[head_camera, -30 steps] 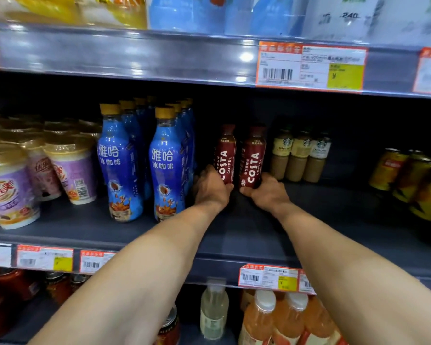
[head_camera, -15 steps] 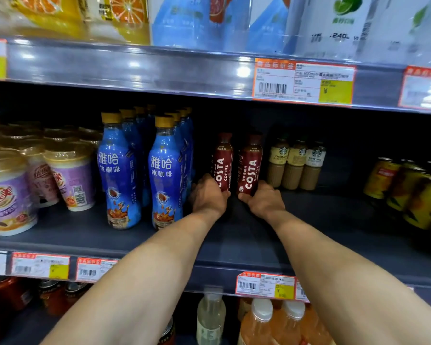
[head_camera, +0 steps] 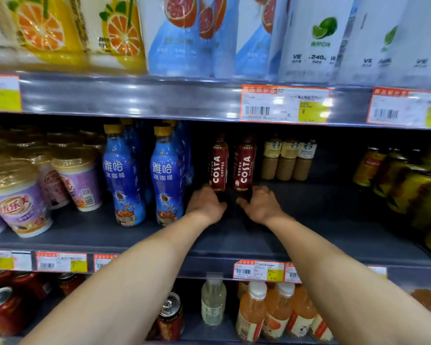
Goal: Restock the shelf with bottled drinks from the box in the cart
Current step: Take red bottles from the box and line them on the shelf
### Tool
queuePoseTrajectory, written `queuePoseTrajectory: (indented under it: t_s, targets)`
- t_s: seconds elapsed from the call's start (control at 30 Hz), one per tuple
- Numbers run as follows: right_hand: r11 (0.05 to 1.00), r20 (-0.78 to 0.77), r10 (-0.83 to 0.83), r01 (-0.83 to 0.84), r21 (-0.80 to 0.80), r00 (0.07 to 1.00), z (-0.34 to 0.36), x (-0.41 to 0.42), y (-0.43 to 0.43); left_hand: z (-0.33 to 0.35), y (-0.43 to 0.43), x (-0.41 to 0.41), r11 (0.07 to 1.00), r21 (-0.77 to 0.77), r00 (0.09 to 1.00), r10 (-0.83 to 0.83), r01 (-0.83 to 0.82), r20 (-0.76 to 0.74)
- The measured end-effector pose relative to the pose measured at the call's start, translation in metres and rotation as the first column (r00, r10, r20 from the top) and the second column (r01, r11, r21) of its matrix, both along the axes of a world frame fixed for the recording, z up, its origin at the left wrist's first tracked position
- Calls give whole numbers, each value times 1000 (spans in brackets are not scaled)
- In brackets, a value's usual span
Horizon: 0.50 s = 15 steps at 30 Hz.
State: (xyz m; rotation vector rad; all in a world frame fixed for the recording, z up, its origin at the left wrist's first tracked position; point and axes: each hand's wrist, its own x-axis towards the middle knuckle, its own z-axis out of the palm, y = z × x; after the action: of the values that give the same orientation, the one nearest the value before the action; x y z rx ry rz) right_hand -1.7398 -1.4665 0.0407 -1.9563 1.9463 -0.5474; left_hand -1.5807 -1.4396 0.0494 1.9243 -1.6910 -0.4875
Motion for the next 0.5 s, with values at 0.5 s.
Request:
queuePoseTrajectory:
  t_s: [0.5]
  targets:
    - [996,-89,81,-78,39,993,29,-27,113,14,124,3,944,12,928,-326,330,181]
